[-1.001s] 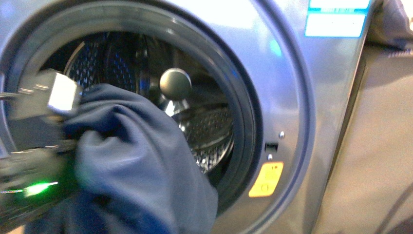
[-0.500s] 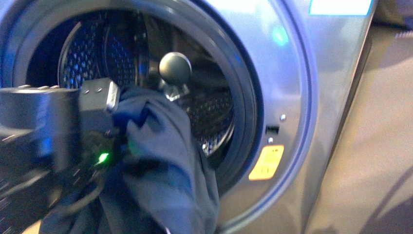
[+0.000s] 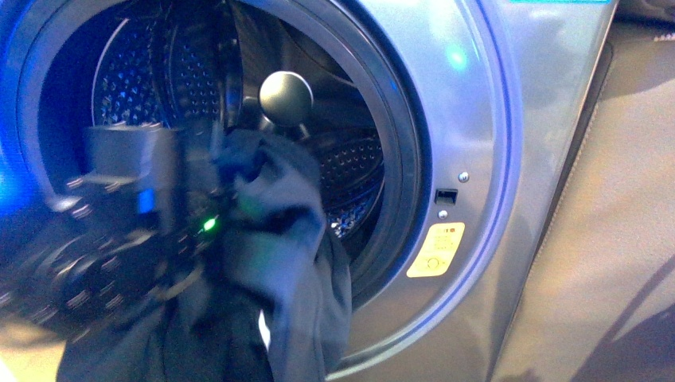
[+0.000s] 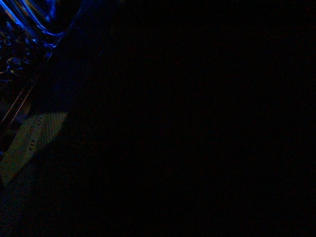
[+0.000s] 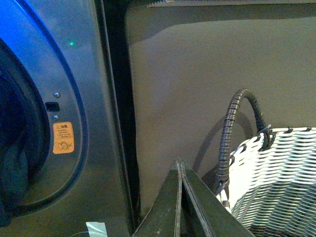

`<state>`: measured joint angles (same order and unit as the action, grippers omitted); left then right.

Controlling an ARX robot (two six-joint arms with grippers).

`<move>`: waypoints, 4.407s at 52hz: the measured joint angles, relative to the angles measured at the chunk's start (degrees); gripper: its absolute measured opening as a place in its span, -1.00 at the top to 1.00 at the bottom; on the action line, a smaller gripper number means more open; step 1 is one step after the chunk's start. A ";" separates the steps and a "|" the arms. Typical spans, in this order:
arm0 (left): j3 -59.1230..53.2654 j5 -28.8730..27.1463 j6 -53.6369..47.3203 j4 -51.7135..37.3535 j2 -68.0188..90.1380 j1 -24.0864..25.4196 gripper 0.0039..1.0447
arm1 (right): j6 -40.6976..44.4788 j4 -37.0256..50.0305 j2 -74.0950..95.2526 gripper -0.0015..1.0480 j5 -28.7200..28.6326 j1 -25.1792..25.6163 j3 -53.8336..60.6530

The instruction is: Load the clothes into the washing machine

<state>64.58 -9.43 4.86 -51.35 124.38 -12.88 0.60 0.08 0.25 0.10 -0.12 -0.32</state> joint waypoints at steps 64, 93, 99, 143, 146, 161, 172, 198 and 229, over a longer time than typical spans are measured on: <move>34.58 -3.32 -3.52 10.23 19.12 -0.96 0.83 | 0.00 0.00 0.00 0.95 0.00 0.00 0.00; 54.80 -2.29 -7.98 24.15 28.20 1.07 0.83 | 0.00 0.00 0.00 0.95 -0.02 0.00 0.00; 56.94 -1.42 -9.49 27.23 29.35 1.36 0.81 | 0.00 0.00 0.00 0.95 0.00 0.00 0.00; 26.69 1.03 -12.59 12.79 17.57 2.60 -0.88 | 0.00 0.00 0.00 0.95 0.00 0.00 0.00; 23.15 1.77 -12.22 11.96 15.30 2.60 -0.88 | 0.00 0.00 0.00 0.95 -0.02 0.00 0.00; 7.50 3.45 -10.25 6.54 3.56 2.25 -0.88 | 0.00 0.00 0.00 0.95 0.00 0.00 0.00; -1.03 3.54 -10.47 5.84 -3.41 1.44 -0.88 | 0.00 0.00 0.00 0.95 -0.02 0.00 0.00; -7.41 -5.95 -25.44 6.29 -11.23 0.11 -0.88 | 0.00 0.00 0.00 0.95 0.00 0.00 0.00; 16.81 -20.50 -51.30 -12.35 14.27 -3.89 -0.88 | 0.02 0.00 0.00 0.95 0.00 0.00 0.00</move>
<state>81.38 -29.93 -46.44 -63.70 138.65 -16.78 0.62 0.08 0.25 0.10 -0.12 -0.32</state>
